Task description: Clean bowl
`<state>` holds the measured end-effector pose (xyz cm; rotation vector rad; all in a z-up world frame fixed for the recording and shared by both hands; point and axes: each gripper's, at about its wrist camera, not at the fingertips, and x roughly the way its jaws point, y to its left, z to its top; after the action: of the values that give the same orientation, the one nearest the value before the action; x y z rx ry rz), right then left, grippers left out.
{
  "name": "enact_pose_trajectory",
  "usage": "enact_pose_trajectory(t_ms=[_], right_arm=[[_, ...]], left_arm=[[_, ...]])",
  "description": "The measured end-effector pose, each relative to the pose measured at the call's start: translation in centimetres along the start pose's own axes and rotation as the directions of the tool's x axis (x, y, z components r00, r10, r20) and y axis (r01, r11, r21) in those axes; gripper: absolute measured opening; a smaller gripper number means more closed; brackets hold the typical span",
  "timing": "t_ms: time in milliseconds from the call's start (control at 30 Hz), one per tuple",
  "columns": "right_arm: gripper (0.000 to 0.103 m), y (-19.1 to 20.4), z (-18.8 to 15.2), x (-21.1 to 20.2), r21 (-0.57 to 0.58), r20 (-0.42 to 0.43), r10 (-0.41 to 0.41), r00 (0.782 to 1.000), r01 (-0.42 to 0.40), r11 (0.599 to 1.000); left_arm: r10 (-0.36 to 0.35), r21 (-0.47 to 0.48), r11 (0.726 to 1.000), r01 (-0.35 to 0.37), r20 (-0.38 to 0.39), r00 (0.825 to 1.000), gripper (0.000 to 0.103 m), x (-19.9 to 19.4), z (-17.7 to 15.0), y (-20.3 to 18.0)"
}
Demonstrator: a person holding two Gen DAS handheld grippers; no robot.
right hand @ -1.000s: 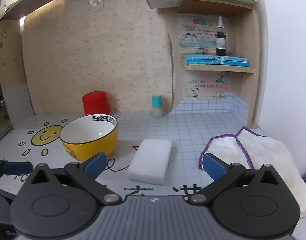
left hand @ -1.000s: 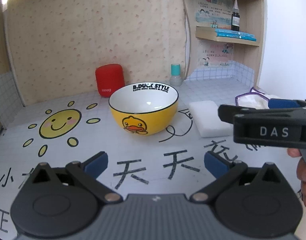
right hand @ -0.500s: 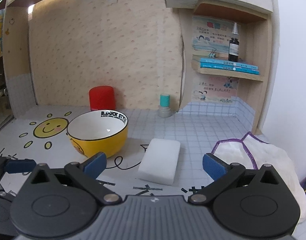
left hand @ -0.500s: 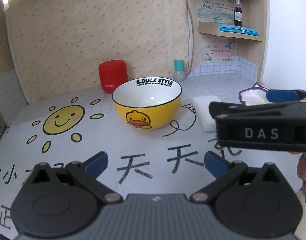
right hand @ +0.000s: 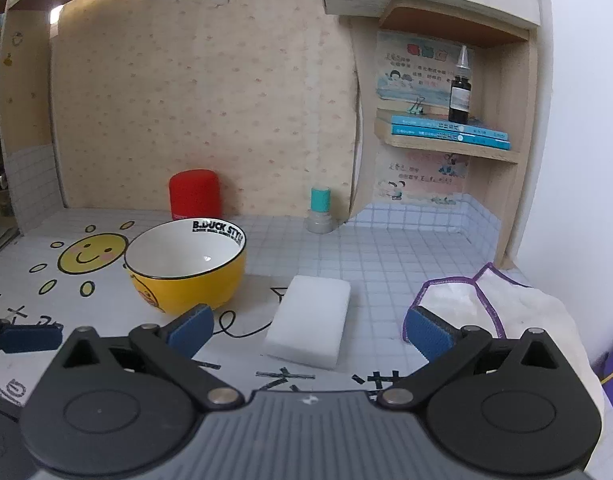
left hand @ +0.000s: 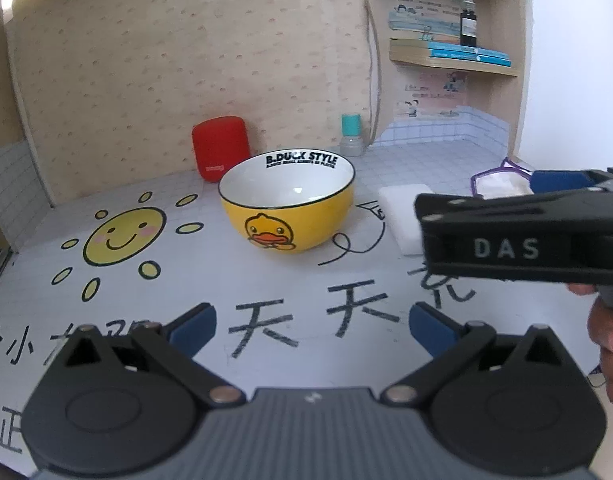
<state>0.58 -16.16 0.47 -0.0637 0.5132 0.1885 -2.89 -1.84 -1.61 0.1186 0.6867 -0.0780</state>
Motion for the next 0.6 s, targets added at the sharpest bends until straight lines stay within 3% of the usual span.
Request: enact_pose_trajectory(t_ms=[600], right_arm=[[0.103,0.4,-0.2,1.4,-0.009,-0.029,0.004,1.000,-0.004,1.000]], left_arm=[[-0.025,0.007,1.000,0.026,-0.037,0.999,0.103,0.8,-0.5,-0.2]])
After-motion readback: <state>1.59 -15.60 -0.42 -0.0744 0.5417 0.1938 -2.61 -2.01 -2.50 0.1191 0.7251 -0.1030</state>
